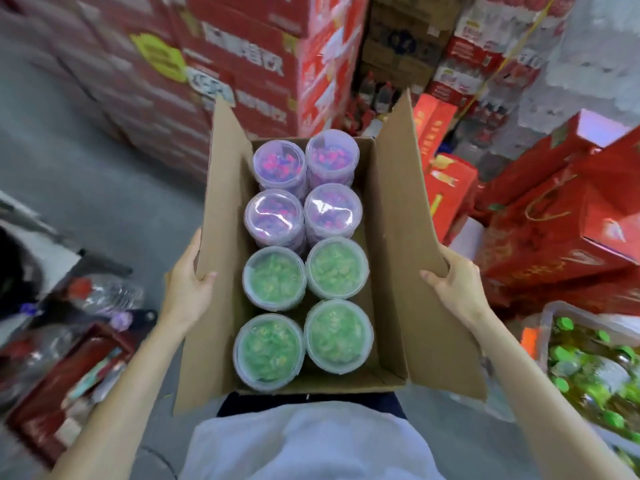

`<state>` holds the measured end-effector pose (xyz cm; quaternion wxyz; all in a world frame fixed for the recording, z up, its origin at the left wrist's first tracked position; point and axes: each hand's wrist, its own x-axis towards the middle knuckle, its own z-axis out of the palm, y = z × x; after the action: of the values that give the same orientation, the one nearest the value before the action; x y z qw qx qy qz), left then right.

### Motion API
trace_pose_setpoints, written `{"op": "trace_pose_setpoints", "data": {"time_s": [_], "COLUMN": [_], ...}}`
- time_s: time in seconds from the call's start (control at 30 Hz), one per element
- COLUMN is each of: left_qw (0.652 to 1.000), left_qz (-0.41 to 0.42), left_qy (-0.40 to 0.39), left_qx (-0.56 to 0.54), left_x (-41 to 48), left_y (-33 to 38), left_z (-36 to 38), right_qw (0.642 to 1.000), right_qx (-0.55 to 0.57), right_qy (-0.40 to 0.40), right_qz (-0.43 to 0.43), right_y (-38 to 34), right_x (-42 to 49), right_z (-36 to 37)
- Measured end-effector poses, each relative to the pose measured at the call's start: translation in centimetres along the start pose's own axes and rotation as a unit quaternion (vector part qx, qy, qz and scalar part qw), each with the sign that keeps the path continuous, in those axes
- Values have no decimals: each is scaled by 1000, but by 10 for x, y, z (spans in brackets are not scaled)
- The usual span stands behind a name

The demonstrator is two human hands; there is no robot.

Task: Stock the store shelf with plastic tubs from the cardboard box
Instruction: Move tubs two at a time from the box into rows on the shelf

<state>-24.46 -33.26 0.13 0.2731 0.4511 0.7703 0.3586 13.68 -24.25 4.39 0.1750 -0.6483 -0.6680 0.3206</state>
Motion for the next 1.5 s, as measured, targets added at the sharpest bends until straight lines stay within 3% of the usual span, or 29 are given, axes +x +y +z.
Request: {"op": "trace_pose_setpoints", "data": {"time_s": [0.27,0.63,0.87,1.17,1.5], "left_qw": [989,963,950,936,896], "left_qz": [-99,-209,-199,-203,-274], "left_qy": [106,173,241,288,346], "left_qx": [-4,-4,-13,10,-54], "left_x": [-6,106,212,406,590], "left_y": [-61,-156,-172,-215,-254], "left_z": [-109,-264,-348,-433,-534], "right_qw": [992,963,951,928,895], "right_qx": [1,-25,-22,-46,-78], "right_qy": [-92,-200,-214,-230,-289], "right_qz": [-80,-178,-223,-288,-330], "right_y": [-108,-325,-436,-590,-778], "right_x": [56,188,279,469,634], "right_z": [82,251,316,429,545]}}
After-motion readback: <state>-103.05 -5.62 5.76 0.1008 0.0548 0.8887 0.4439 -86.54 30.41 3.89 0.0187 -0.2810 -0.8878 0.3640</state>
